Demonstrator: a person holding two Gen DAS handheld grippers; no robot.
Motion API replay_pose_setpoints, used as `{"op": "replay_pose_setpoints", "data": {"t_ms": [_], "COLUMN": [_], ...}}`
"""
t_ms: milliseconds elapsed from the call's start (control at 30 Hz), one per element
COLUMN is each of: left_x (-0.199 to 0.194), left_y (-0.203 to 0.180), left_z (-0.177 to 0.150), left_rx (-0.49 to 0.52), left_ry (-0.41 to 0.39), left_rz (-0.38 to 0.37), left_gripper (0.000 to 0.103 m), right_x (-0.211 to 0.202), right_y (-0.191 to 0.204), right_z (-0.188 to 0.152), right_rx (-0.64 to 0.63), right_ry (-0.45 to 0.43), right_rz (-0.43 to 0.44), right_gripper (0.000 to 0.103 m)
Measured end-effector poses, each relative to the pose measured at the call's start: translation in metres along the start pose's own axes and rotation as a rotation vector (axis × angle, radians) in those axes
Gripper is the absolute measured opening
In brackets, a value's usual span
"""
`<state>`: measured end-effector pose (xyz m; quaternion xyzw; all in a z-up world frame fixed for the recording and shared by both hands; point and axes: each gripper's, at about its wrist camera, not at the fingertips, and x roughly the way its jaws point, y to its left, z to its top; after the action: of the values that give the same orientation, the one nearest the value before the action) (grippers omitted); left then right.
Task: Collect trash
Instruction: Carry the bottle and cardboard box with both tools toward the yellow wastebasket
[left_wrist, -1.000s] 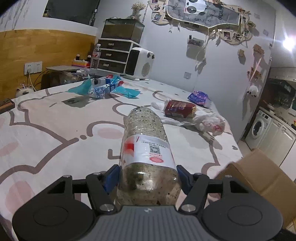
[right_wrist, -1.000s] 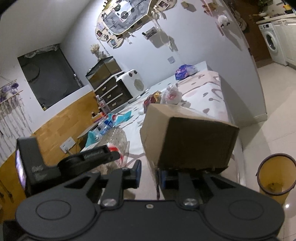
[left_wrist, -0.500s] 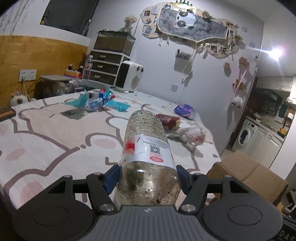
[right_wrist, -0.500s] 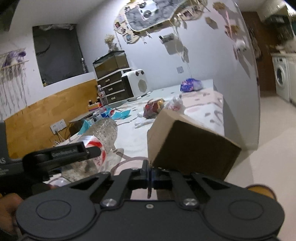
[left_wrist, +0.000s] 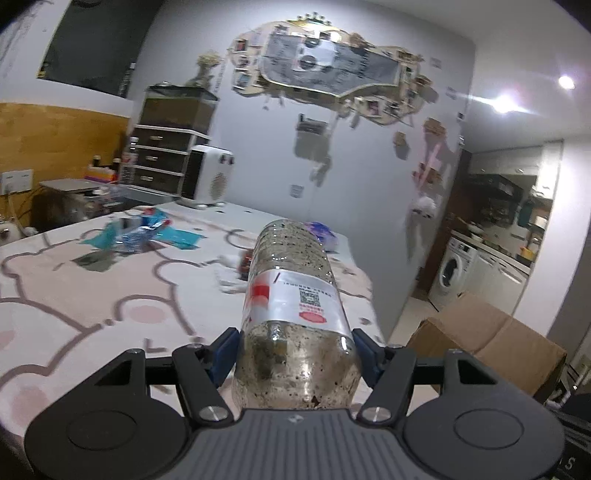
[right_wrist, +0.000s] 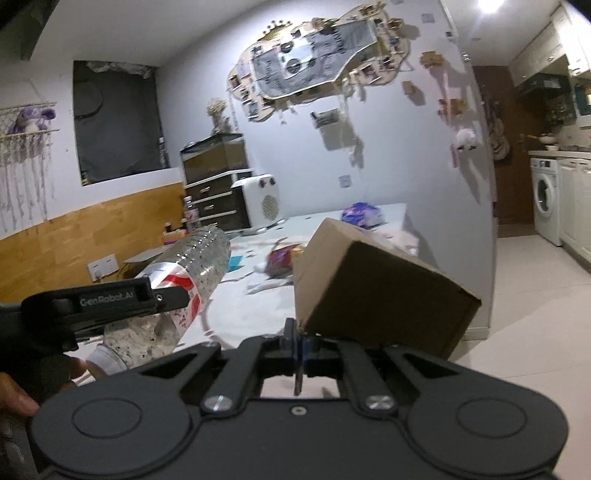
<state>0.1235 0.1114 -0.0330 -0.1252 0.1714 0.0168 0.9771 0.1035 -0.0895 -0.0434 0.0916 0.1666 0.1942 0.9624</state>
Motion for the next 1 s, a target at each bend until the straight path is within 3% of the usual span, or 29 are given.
{"op": "replay_pose_setpoints", "data": {"t_ms": [600, 833, 1000], "left_x": [0.041, 0.068, 0.105], "left_y": [-0.129, -0.174, -0.201], "left_z": [-0.046, -0.080, -0.115], "left_rx": [0.077, 0.103, 0.113], "left_ry": [0.112, 0.198, 0.301], "left_rz": [-0.204, -0.266, -0.262], "left_gripper": [0.066, 0.066, 0.066], "right_x": [-0.056, -0.065, -0.058], "right_y": [-0.117, -0.160, -0.192], "right_z": [-0.004, -0.018, -0.035], "right_rx": [0.055, 0.081, 0.096], "right_ry": [-0.005, 0.019, 0.055], "right_rz": [-0.236, -0.305, -0.341], "right_gripper": [0.003, 0.003, 0.003]}}
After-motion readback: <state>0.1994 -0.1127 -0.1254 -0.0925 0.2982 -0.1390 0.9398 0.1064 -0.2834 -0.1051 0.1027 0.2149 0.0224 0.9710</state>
